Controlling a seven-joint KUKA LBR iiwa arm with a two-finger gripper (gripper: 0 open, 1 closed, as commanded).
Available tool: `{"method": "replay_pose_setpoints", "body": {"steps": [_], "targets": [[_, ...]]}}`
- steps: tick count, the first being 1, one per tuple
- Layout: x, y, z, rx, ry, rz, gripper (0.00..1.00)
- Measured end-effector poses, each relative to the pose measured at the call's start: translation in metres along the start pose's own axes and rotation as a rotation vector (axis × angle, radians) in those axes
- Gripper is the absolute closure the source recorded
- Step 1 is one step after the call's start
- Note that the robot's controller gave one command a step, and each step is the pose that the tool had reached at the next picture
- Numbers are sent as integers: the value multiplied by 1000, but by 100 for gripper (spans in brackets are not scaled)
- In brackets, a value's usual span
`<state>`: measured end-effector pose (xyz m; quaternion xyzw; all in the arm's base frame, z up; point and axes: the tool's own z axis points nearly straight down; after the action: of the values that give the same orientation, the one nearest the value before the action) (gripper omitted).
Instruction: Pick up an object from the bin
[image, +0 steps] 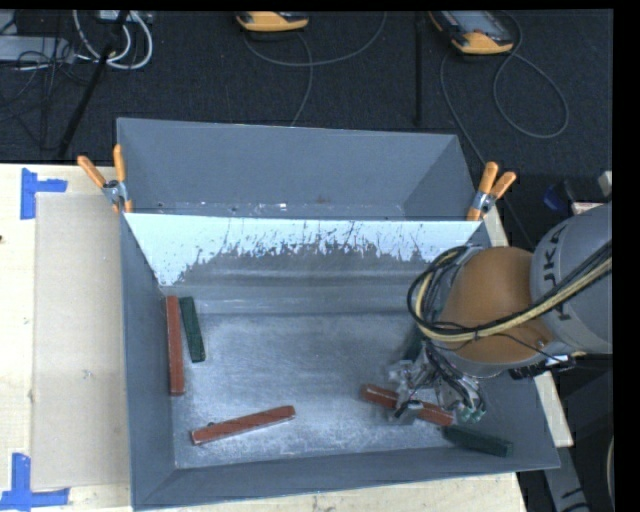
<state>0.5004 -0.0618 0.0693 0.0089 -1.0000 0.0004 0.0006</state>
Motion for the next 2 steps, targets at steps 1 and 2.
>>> {"method": "replay_pose_setpoints", "body": {"steps": [1, 2], "targets": [[-12, 33, -135, -1, -1, 30, 100], [-12, 33, -135, -1, -1, 31, 0]]}}
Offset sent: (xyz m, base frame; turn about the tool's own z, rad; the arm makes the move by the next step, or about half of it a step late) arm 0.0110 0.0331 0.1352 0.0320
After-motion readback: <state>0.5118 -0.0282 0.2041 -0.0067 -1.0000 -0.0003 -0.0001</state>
